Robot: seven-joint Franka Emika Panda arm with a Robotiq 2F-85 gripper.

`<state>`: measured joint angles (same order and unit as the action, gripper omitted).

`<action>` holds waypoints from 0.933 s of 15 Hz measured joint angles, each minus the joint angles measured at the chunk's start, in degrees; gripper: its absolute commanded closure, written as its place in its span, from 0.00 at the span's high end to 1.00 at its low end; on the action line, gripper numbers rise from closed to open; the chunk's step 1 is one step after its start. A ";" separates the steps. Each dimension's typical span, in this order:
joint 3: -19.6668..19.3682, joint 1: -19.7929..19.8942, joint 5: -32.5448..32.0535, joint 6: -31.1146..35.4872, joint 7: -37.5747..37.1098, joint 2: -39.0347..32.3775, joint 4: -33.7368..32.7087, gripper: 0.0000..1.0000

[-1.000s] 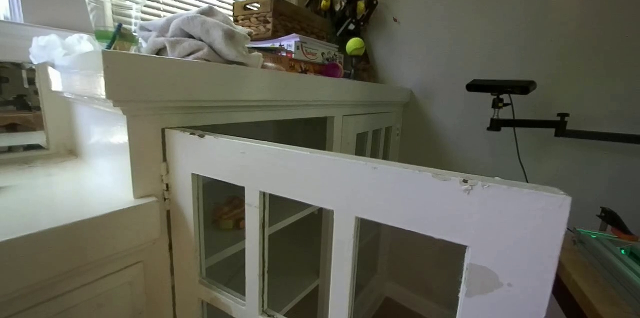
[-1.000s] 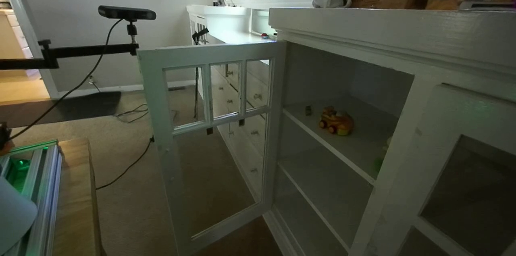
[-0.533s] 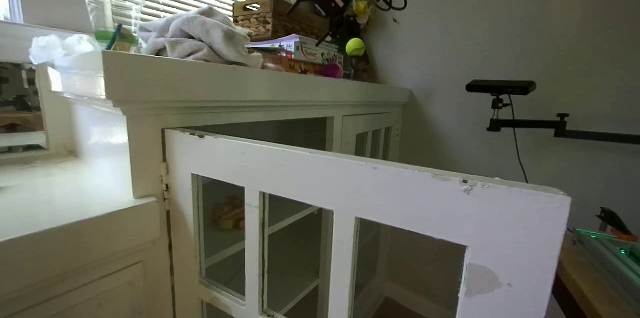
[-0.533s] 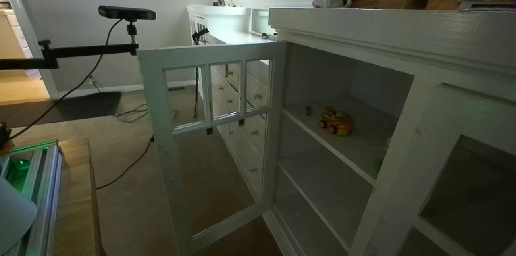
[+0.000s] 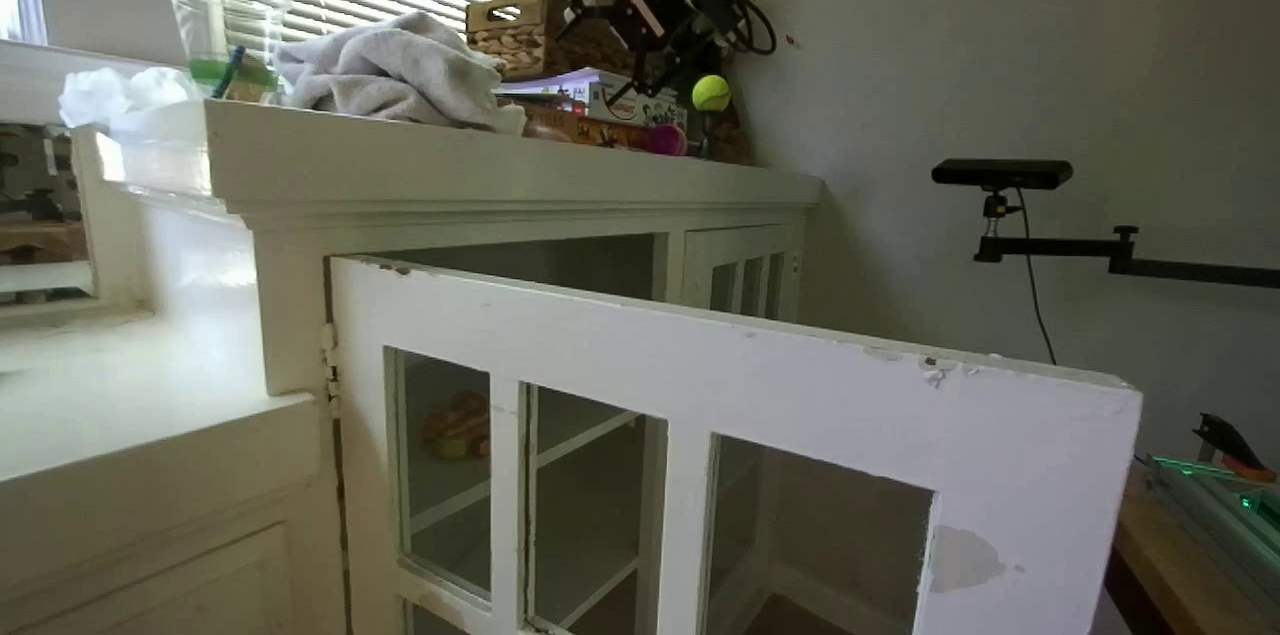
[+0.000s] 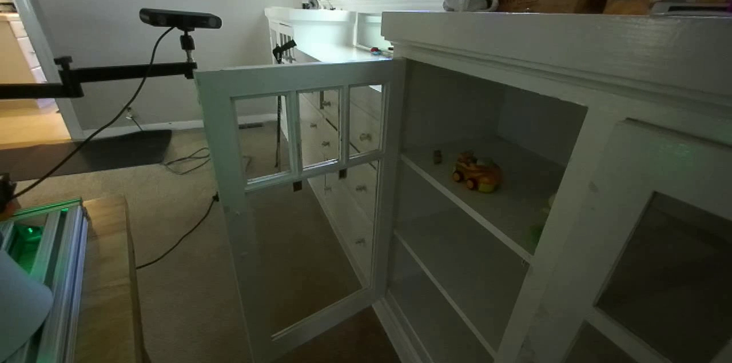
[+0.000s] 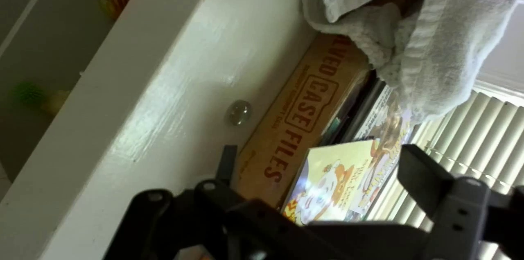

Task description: Put the paper in the cabinet

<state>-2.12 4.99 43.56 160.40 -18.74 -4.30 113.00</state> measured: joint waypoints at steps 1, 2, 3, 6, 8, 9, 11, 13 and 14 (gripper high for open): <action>0.02 0.09 2.33 0.00 2.26 -0.24 -0.39 1.00; 0.02 0.23 4.07 -0.02 4.61 -0.41 -0.70 1.00; 0.00 0.39 5.04 -0.03 6.08 -0.51 -0.84 1.00; 0.01 0.57 5.50 -0.03 6.97 -0.58 -0.87 1.00; 0.00 0.57 5.47 -0.03 7.00 -0.58 -0.84 1.00; -0.02 0.57 5.48 -0.03 7.00 -0.58 -0.81 1.00; -0.06 0.59 5.68 -0.06 7.00 -0.59 -0.80 1.00; -0.06 0.66 6.85 -0.06 7.01 -0.59 -0.83 1.00; -0.06 0.68 7.98 -0.06 7.29 -0.59 -0.89 1.00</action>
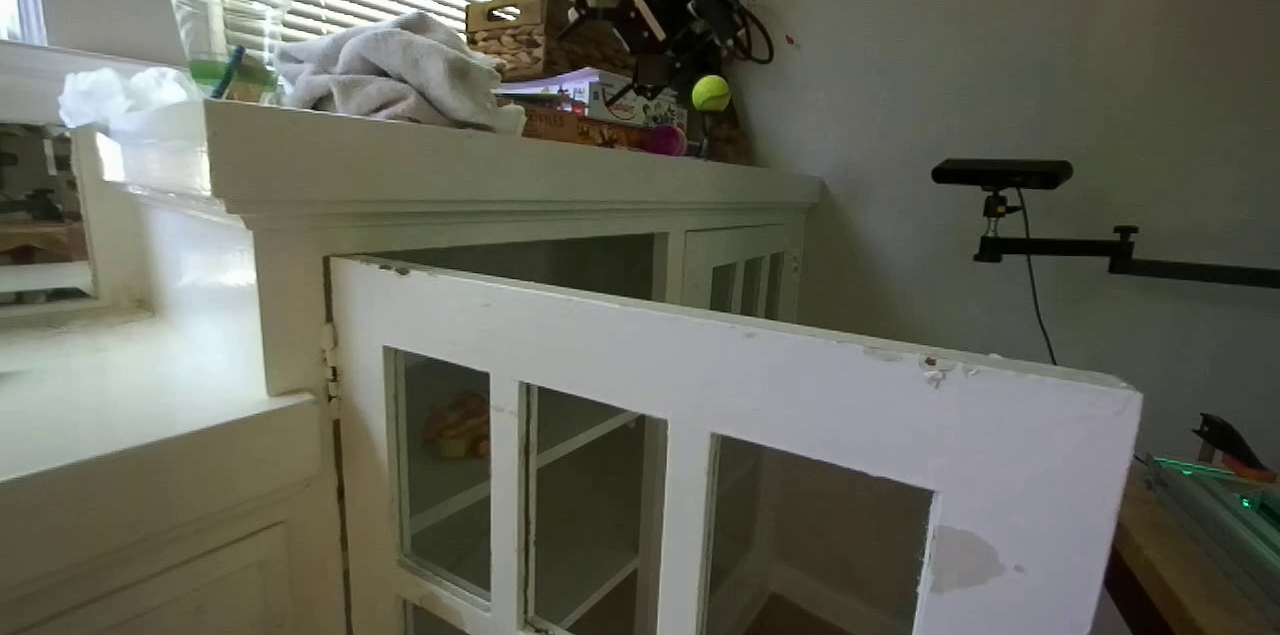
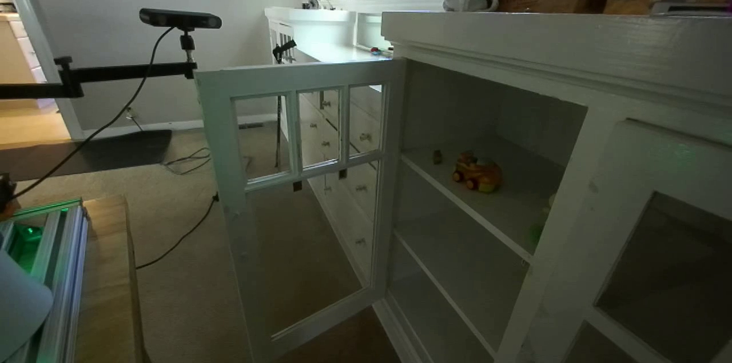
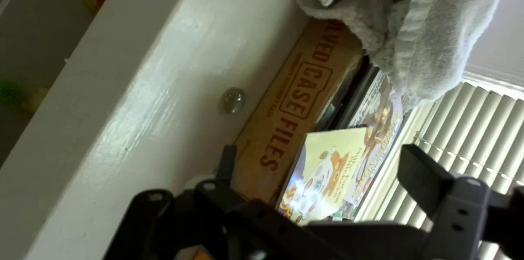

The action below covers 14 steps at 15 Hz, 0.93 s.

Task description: Put the paper in the cabinet

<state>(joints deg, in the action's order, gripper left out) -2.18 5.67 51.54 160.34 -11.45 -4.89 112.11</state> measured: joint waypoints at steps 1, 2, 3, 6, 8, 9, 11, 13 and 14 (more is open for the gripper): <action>0.00 0.02 1.23 0.00 0.43 0.00 -0.09 1.00; 0.00 0.05 2.55 0.00 0.95 0.00 -0.20 1.00; 0.00 0.10 3.68 0.00 1.37 0.00 -0.29 1.00; -0.01 0.23 7.04 0.00 3.61 -0.04 -0.44 1.00; -0.02 0.39 8.92 0.00 5.28 -0.22 -0.46 0.85; -0.02 0.49 10.04 0.00 6.30 -0.35 -0.46 0.81; -0.02 0.70 12.42 0.00 8.41 -0.65 -0.49 0.73; -0.02 0.88 14.81 0.00 10.56 -0.97 -0.54 0.68; -0.02 0.96 15.99 0.00 11.66 -1.11 -0.57 0.70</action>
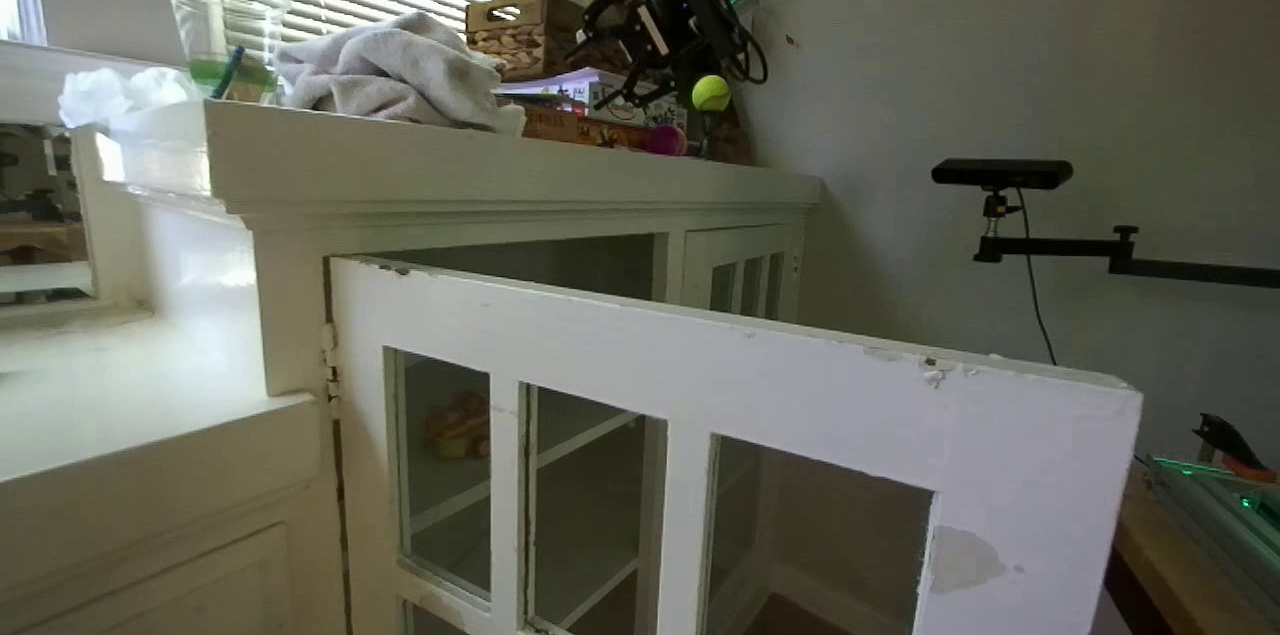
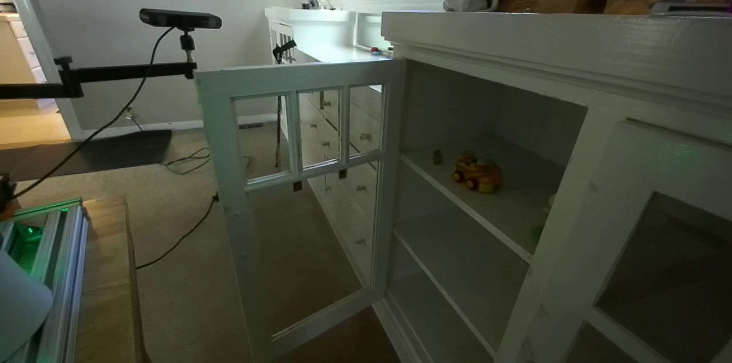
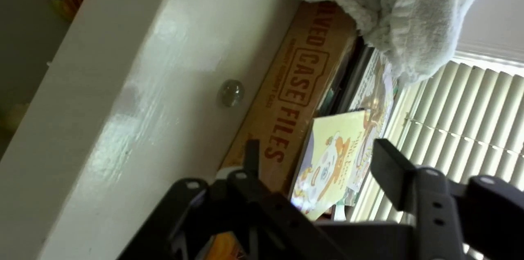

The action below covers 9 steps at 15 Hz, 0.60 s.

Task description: Put the paper in the cabinet

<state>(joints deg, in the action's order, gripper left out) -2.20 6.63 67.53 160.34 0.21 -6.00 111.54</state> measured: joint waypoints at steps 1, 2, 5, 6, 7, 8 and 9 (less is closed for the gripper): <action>0.00 0.08 0.98 0.00 0.84 -0.17 -0.03 0.70; 0.00 0.14 1.93 0.00 1.74 -0.35 -0.06 0.71; 0.00 0.35 4.10 -0.03 3.98 -0.94 -0.18 0.68; 0.00 0.43 4.55 -0.10 4.57 -1.12 -0.19 0.67; 0.00 0.53 4.93 -0.24 5.02 -1.28 -0.20 0.67; 0.00 0.62 5.44 -0.42 5.46 -1.41 -0.22 0.67; 0.00 0.68 5.98 -0.66 6.02 -1.49 -0.23 0.65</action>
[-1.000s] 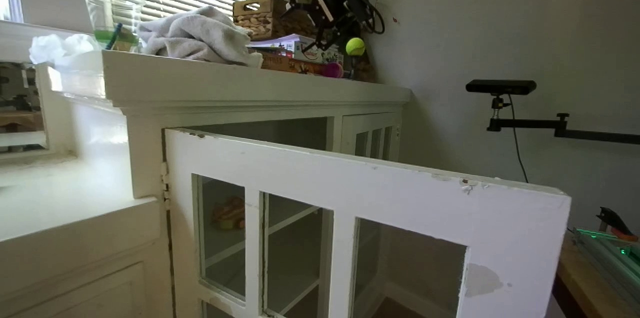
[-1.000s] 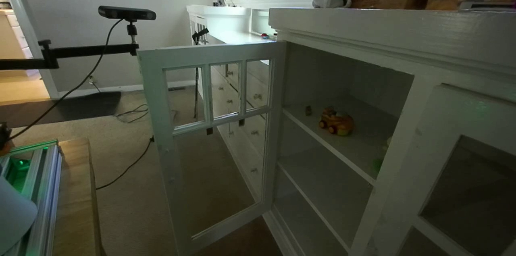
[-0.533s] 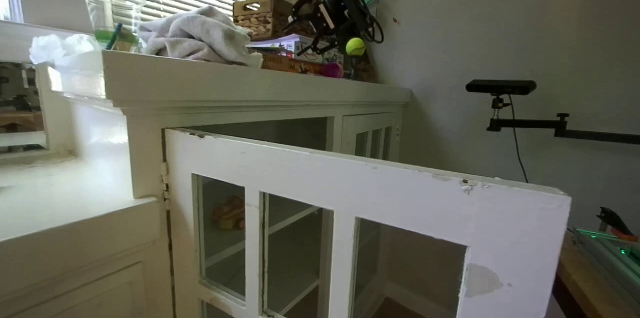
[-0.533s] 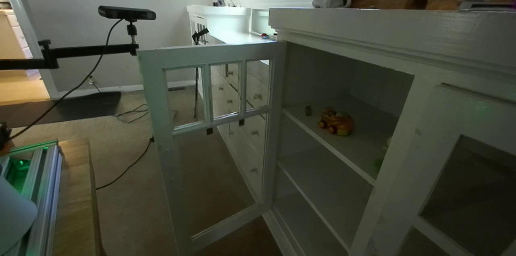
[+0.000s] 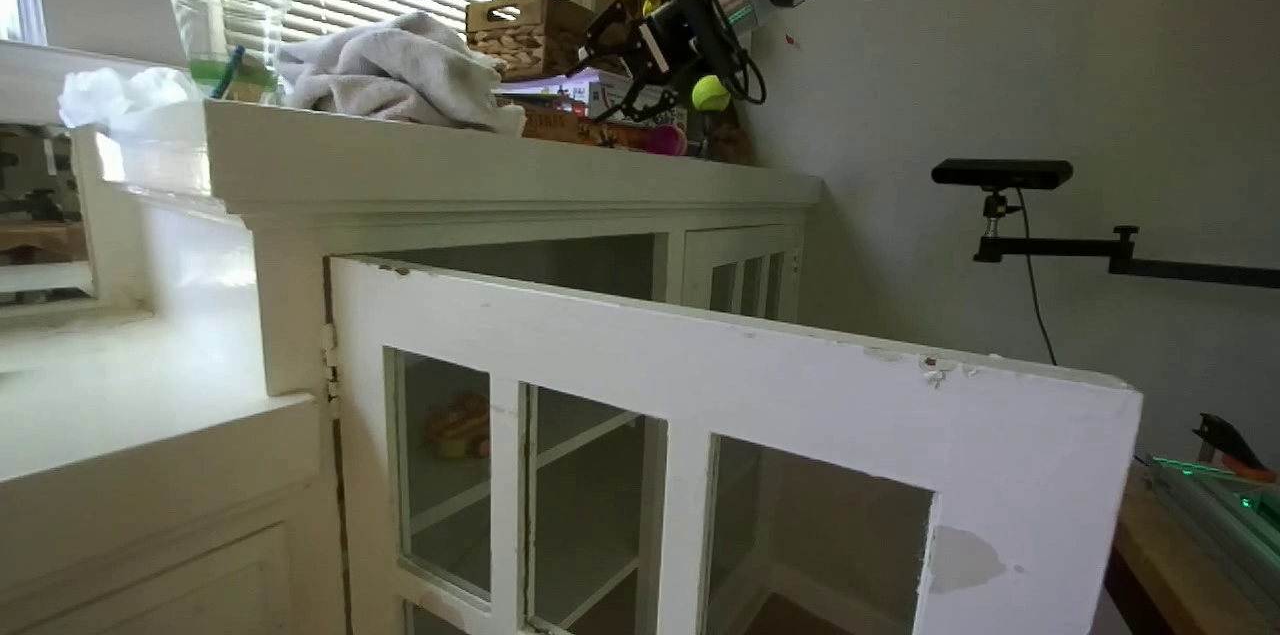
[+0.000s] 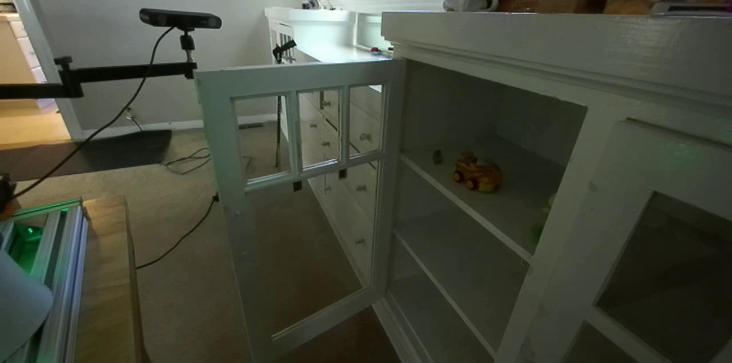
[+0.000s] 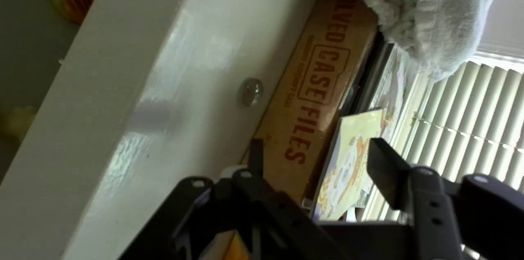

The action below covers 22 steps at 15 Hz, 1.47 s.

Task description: Put the paper in the cabinet

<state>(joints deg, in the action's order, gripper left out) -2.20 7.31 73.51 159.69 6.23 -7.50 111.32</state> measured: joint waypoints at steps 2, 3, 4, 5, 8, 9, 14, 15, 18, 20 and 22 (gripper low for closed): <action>0.00 0.08 0.74 -0.47 0.93 -0.12 -0.01 0.53; 0.00 0.09 0.81 -0.61 1.10 -0.16 -0.01 0.49; 0.00 0.10 0.82 -0.76 1.19 -0.21 -0.01 0.46; 0.00 0.10 0.82 -0.84 1.25 -0.27 -0.01 0.43; 0.00 0.10 0.85 -0.97 1.41 -0.46 -0.01 0.42; 0.00 0.10 0.85 -1.06 1.50 -0.49 -0.01 0.40; 0.00 0.24 0.88 -1.45 2.35 -0.55 -0.01 0.01; -0.01 0.32 0.88 -1.64 2.49 -0.55 -0.01 0.01; -0.01 0.64 0.88 -2.18 2.95 -0.55 -0.01 0.00; -0.01 0.83 0.89 -2.54 3.25 -0.55 -0.01 0.01; -0.02 0.93 0.89 -2.80 3.40 -0.55 -0.01 0.00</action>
<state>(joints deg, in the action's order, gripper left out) -2.23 8.24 74.39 156.89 9.63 -8.05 111.30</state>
